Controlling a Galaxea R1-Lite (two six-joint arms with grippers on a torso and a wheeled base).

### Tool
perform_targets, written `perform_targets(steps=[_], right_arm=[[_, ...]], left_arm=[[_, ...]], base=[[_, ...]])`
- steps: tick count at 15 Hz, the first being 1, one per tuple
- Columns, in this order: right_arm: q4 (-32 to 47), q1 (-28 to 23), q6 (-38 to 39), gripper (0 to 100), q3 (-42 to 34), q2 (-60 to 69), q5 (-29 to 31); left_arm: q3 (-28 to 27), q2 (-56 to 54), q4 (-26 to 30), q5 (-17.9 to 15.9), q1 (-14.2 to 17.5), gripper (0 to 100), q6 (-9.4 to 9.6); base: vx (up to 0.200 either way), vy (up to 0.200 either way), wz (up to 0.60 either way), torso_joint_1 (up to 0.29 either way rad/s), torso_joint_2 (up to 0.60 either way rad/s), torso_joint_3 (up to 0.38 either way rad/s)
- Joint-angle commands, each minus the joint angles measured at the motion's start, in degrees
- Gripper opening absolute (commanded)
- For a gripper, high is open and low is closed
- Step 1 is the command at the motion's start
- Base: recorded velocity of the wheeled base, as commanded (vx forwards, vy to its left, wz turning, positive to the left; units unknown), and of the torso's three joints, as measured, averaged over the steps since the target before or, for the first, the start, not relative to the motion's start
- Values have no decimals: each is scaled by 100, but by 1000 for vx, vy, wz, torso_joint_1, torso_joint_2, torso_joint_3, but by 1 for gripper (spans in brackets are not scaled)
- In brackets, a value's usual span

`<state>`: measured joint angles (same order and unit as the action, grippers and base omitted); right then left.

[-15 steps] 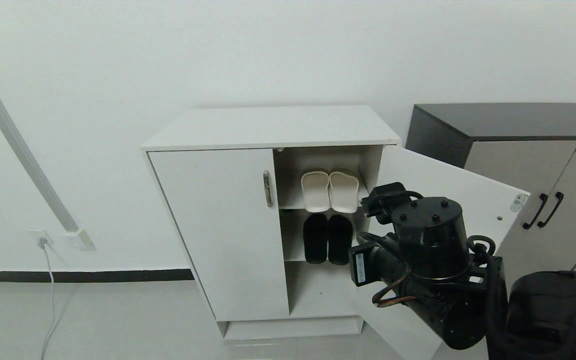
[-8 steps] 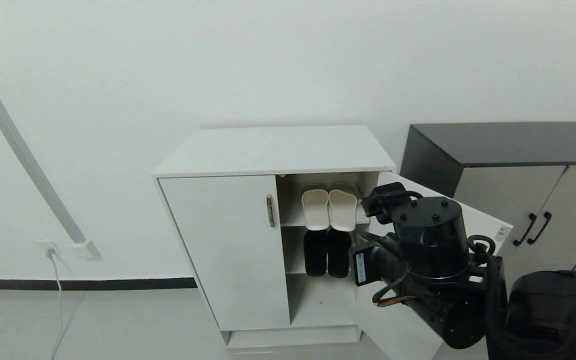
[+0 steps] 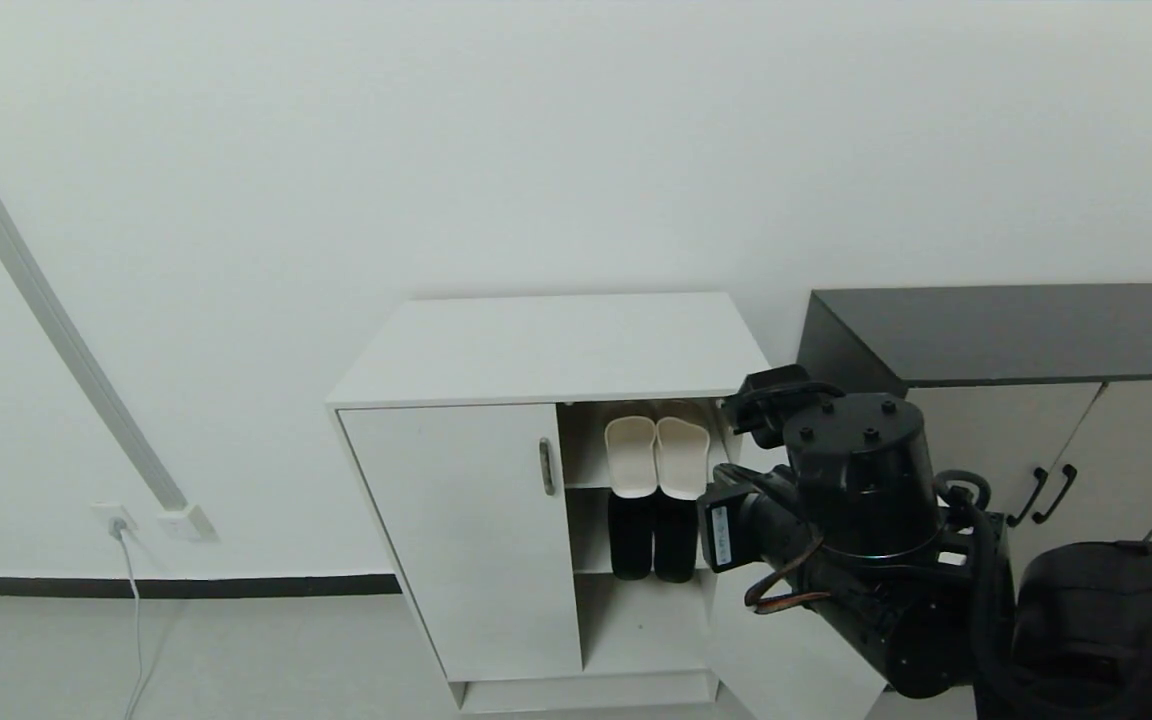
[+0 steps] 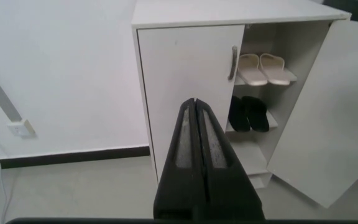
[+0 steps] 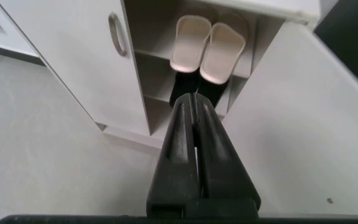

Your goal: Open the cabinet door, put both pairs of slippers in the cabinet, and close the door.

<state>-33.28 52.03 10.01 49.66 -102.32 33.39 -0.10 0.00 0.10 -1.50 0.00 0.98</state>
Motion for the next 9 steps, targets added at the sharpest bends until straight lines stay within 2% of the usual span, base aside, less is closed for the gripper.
perform_targets(steps=[1, 6, 9], right_arm=[[-3, 9, 1, 0, -9, -8, 1], [-21, -96, 1, 0, -18, 1, 1], [-29, -140, 1, 0, -89, 1, 1]], left_arm=[[1, 0, -1, -8, 0, 0, -1], [1, 0, -1, 1, 0, 0, -1], [1, 0, -1, 1, 0, 0, -1]], base=[[0, 0, 0, 271, -613, -349], [0, 0, 0, 208, -454, -251], [0, 0, 0, 37, -76, -37]])
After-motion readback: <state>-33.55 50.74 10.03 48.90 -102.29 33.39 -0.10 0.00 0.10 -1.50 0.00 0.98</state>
